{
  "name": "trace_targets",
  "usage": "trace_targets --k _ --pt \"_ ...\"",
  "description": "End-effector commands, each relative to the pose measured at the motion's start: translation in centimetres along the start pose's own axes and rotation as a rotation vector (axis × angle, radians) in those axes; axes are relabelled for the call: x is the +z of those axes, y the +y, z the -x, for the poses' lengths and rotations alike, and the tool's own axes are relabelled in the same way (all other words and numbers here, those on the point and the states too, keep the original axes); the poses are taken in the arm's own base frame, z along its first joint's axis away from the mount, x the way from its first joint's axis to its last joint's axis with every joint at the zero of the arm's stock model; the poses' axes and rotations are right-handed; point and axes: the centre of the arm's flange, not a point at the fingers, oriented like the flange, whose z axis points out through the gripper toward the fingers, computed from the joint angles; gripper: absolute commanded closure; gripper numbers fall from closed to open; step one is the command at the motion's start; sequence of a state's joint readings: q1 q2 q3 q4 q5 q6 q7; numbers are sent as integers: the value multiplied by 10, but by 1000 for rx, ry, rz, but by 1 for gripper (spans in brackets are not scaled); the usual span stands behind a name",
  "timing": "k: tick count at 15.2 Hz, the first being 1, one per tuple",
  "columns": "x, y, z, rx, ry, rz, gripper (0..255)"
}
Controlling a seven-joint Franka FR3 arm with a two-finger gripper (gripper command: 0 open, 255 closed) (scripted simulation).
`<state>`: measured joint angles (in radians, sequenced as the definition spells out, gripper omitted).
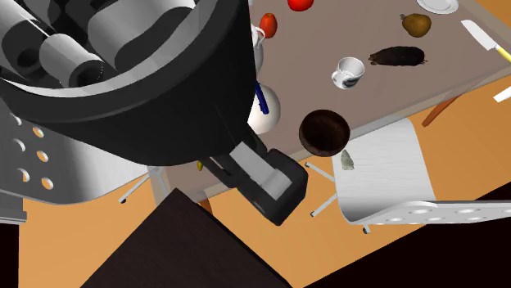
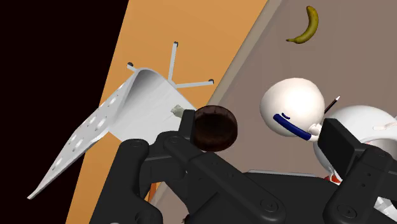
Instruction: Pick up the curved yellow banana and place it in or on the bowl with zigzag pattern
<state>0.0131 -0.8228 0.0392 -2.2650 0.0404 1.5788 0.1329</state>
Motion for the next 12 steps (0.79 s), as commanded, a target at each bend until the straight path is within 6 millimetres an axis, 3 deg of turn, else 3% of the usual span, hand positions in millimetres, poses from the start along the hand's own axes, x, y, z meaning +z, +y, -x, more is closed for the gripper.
trace_targets --k 1,12 --pt "0 0 0 0 0 0 0" --pt "130 -66 -3 24 -28 11 0"
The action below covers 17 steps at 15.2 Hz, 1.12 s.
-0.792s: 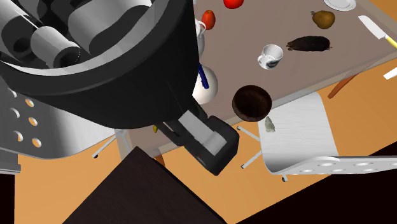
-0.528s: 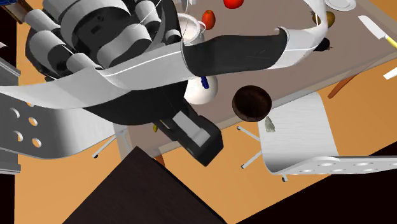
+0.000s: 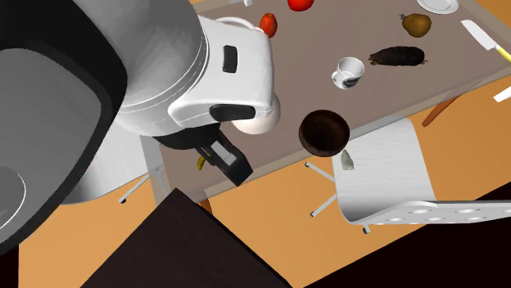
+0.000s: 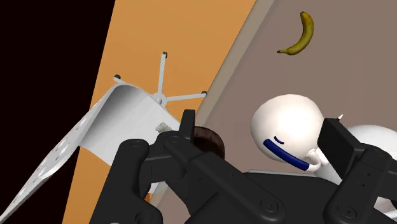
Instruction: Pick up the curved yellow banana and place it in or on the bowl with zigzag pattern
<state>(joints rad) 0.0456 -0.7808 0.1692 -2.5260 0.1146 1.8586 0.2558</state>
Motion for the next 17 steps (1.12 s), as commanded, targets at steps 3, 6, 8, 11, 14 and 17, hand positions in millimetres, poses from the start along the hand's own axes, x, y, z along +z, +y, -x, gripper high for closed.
trace_targets --k 3,6,8,11,14,17 --pt "47 -24 -1 9 -9 3 0" --pt "83 -42 -2 16 -16 6 0" --pt "106 -53 -3 20 -21 8 0" --pt "142 -71 -3 27 -29 11 0" --pt "178 -89 -4 33 -37 14 0" --pt "213 -106 -4 39 -44 18 0"
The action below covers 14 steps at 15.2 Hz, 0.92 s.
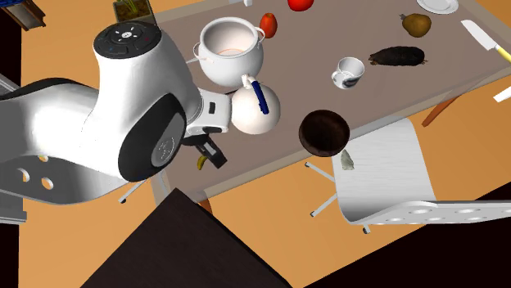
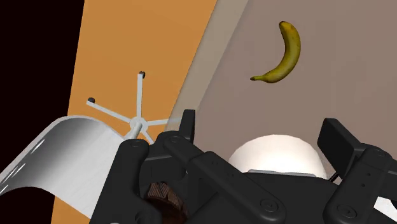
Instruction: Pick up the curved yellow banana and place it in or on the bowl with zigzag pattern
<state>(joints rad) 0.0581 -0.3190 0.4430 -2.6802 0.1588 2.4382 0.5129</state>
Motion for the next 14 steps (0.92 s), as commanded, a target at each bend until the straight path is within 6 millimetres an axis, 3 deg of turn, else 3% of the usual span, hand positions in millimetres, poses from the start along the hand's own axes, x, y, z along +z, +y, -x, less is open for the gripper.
trace_targets --k 1,14 --pt "24 -12 1 5 -5 0 0" --pt "179 -90 -1 33 -38 13 0"
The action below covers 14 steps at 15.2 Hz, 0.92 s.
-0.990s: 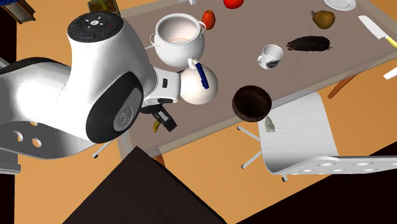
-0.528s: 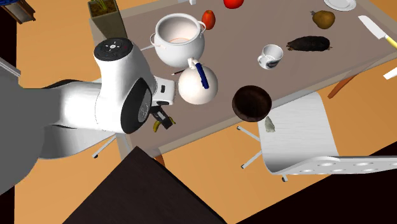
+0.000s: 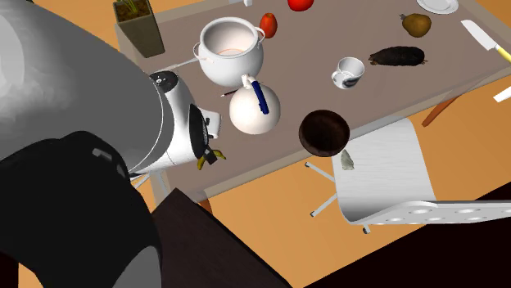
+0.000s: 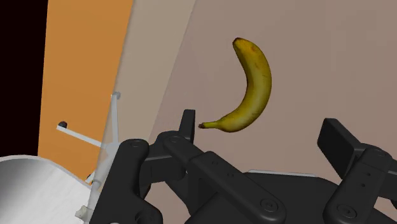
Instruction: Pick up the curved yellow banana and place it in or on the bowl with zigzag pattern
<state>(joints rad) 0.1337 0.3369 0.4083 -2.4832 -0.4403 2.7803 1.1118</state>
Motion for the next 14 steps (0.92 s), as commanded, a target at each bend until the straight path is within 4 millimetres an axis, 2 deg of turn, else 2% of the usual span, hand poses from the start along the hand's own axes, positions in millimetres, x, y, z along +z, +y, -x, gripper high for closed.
trace_targets --k 1,8,14 --pt "19 -10 2 3 -2 2 0" --pt "59 -10 2 3 -2 2 0" --pt "59 -10 2 3 -2 2 0"
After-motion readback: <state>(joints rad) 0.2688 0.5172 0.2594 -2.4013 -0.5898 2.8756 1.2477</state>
